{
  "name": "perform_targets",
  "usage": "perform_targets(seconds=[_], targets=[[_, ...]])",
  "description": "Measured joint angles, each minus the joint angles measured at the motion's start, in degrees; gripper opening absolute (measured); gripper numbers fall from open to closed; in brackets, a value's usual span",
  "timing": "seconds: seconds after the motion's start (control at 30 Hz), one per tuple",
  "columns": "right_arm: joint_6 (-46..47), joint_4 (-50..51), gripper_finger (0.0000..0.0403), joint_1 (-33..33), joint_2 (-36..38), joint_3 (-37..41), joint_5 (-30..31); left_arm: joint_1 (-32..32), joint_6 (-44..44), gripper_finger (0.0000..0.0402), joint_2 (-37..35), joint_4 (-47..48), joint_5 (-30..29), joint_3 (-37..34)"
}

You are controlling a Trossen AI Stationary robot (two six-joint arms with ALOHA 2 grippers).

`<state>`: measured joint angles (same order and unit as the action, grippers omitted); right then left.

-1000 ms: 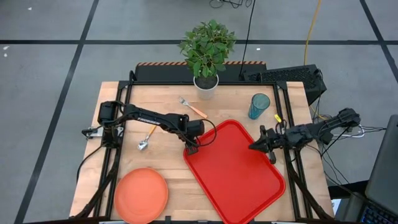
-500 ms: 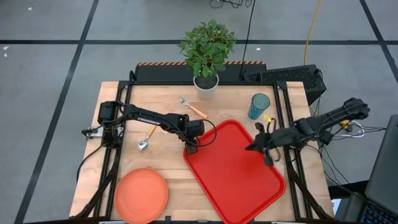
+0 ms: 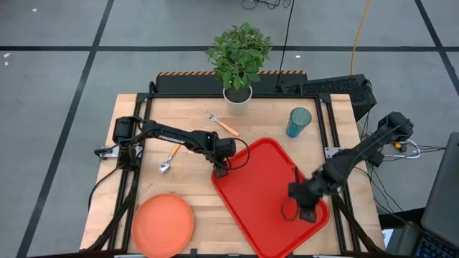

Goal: Pick and place plate/cup/fork/spoon on tray
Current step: Move the red tray to the center of the table

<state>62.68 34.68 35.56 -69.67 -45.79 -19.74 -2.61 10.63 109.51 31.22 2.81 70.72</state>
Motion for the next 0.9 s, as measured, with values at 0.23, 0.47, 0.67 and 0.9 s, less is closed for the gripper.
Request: perform_targets(seconds=[0.23, 0.47, 0.67, 0.9], targets=[[18.5, -0.1, 0.0, 7.0, -4.2, 1.4, 1.6, 0.0, -2.3, 0.0157, 0.0, -1.1, -1.4, 0.0], [35.0, -0.2, 0.0, 13.7, -6.5, 3.6, 1.6, 0.1, -4.4, 0.0157, 0.0, -1.0, -1.4, 0.0], [46.9, -0.2, 0.0, 18.8, -6.9, 3.7, 3.4, 0.3, -5.7, 0.0157, 0.0, -1.0, -1.4, 0.0], [52.3, 0.5, 0.0, 21.8, -6.9, 3.7, 11.4, 1.3, -7.4, 0.0157, 0.0, -0.8, -1.5, 0.0]])
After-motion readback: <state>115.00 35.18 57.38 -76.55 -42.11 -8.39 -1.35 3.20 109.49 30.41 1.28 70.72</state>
